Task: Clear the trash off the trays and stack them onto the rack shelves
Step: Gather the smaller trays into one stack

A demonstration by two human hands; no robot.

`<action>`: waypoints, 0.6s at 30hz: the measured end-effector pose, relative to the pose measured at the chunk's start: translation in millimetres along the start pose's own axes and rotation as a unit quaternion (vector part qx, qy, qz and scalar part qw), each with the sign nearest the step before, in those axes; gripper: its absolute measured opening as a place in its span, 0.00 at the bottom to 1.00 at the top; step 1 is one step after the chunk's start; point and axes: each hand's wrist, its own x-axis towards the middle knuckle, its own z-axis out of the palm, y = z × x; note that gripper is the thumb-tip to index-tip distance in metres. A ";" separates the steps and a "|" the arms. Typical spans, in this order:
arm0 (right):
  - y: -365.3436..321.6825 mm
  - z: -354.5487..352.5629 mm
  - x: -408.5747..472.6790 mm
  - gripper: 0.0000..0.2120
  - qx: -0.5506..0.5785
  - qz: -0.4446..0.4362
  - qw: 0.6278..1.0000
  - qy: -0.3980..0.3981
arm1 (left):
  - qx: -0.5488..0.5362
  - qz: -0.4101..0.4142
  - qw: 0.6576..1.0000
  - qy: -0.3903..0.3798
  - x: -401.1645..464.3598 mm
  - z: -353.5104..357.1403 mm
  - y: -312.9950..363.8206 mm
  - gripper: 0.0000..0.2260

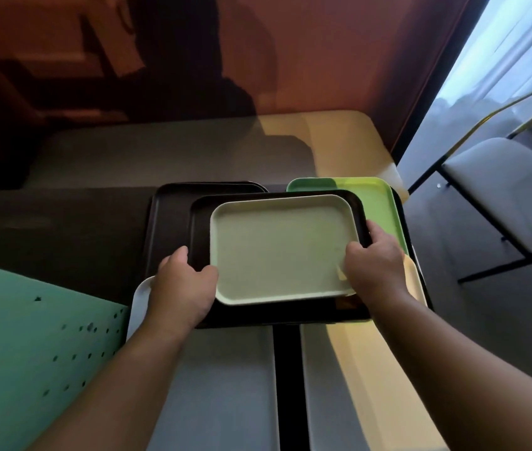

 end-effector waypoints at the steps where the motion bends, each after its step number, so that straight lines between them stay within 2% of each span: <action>1: -2.2 -1.3 0.2 0.28 -0.004 -0.004 1.000 0.000 | -0.001 0.003 1.000 -0.002 0.9 0.4 -0.6 0.30; 7: 4.6 0.7 4.8 0.24 -0.049 0.011 0.999 0.002 | -0.024 0.019 0.999 -0.023 1.9 6.4 -2.2 0.31; 13: 5.8 2.3 0.0 0.34 -0.010 0.068 0.997 -0.040 | -0.009 0.014 0.999 -0.039 0.3 12.0 -2.6 0.33; 18: -1.5 -11.8 -6.9 0.35 0.003 0.050 0.998 -0.034 | -0.081 0.023 0.996 -0.025 -8.6 7.5 -1.8 0.32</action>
